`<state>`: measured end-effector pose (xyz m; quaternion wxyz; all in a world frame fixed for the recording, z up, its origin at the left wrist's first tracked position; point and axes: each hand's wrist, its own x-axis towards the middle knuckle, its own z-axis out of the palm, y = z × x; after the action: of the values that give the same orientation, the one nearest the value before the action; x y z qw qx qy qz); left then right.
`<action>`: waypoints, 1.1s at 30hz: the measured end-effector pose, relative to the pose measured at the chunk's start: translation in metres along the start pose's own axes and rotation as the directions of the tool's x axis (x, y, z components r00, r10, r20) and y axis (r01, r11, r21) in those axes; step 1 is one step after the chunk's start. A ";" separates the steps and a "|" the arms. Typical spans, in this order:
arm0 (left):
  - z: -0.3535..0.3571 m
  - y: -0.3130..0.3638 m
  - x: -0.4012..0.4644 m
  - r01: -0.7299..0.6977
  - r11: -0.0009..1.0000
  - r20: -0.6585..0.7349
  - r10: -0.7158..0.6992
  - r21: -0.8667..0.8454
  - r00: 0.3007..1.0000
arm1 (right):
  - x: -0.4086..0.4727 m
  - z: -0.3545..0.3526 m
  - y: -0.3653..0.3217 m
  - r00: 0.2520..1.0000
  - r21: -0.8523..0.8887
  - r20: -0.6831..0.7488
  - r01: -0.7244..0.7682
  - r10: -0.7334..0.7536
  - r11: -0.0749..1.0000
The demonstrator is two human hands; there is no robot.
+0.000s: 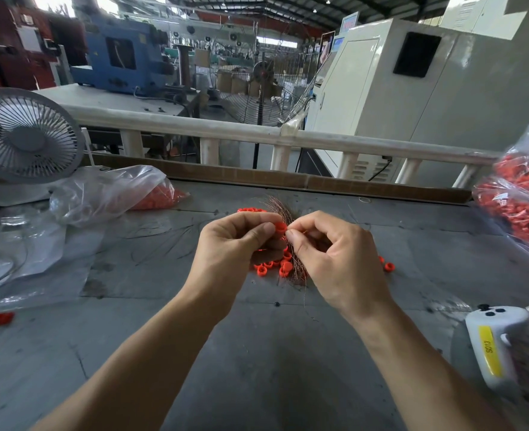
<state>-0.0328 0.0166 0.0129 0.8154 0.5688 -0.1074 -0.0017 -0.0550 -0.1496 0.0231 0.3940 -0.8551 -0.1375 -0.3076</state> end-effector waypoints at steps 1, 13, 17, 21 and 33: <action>0.000 0.000 0.000 0.001 1.000 0.000 -0.001 0.000 1.000 | 0.000 0.000 0.000 1.000 -0.002 -0.002 0.003 -0.003 1.000; -0.003 -0.001 0.004 0.056 0.993 0.020 -0.054 -0.104 0.998 | 0.000 0.002 0.001 1.000 0.062 -0.025 0.013 -0.012 0.998; -0.003 -0.001 0.004 0.051 0.992 0.032 -0.047 -0.118 0.998 | 0.000 0.001 0.001 1.000 0.075 -0.022 0.014 -0.013 0.997; -0.004 -0.002 0.004 0.079 0.986 0.074 -0.069 -0.150 0.995 | 0.000 0.001 0.000 1.000 0.123 -0.003 -0.020 0.021 0.992; 0.000 0.003 0.001 0.065 0.978 0.113 -0.044 -0.198 0.993 | -0.001 0.007 0.001 0.951 0.418 0.238 -0.282 0.195 0.864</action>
<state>-0.0326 0.0179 0.0158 0.8614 0.4851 -0.1350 -0.0658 -0.0526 -0.1448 0.0186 0.6002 -0.7771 -0.1338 -0.1343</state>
